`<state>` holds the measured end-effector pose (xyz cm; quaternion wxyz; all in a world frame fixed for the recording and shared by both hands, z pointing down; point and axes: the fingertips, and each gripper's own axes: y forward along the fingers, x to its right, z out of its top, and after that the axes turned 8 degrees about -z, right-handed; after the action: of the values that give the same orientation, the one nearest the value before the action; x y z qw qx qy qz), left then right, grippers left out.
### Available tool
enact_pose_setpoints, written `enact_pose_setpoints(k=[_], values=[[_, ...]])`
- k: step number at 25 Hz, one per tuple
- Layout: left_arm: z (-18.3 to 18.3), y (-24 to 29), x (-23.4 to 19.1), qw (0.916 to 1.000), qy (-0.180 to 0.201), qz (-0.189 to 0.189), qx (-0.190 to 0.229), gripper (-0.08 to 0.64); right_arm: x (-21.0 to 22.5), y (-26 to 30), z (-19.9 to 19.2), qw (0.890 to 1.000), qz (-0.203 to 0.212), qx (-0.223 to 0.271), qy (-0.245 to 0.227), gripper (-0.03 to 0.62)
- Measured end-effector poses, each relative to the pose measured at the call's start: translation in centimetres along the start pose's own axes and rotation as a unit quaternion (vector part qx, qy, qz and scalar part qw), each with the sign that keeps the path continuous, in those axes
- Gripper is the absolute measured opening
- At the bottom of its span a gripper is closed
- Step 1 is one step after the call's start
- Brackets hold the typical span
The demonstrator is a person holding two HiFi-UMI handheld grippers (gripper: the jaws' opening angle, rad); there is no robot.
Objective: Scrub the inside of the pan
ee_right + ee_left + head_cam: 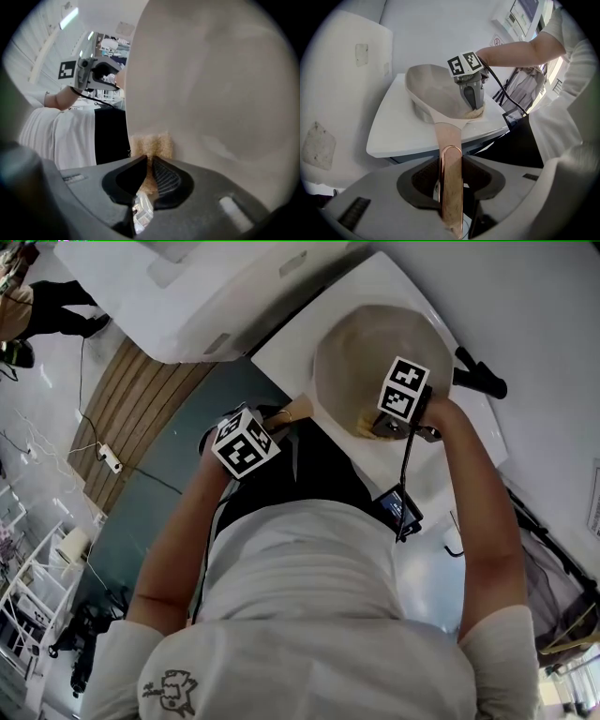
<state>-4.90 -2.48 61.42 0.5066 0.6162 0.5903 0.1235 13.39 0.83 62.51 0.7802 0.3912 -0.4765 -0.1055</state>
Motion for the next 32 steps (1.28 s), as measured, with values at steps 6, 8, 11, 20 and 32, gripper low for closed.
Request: enact_pose_setpoints(k=[6, 8, 11, 20, 32], values=[[0.2, 0.3, 0.1, 1.0, 0.005, -0.002, -0.002, 0.153, 3.0, -1.1, -4.9, 0.987, -0.074, -0.146, 0.007, 0.041], [0.2, 0.4, 0.2, 1.0, 0.005, -0.003, -0.001, 0.153, 3.7, -1.8, -5.8, 0.978, -0.105, -0.182, 0.008, 0.041], [0.3, 0.5, 0.2, 1.0, 0.003, -0.006, 0.001, 0.153, 5.6, -3.0, -6.8, 0.957, -0.172, -0.234, 0.0, 0.04], [0.2, 0.5, 0.3, 0.9998, 0.004, -0.019, 0.003, 0.153, 14.0, -7.6, -6.2, 0.863, -0.409, -0.292, -0.055, 0.04], [-0.2, -0.1, -0.1, 0.9994, -0.005, -0.032, 0.013, 0.152, 16.1, -17.5, 2.9, 0.704, -0.691, -0.079, -0.141, 0.041]])
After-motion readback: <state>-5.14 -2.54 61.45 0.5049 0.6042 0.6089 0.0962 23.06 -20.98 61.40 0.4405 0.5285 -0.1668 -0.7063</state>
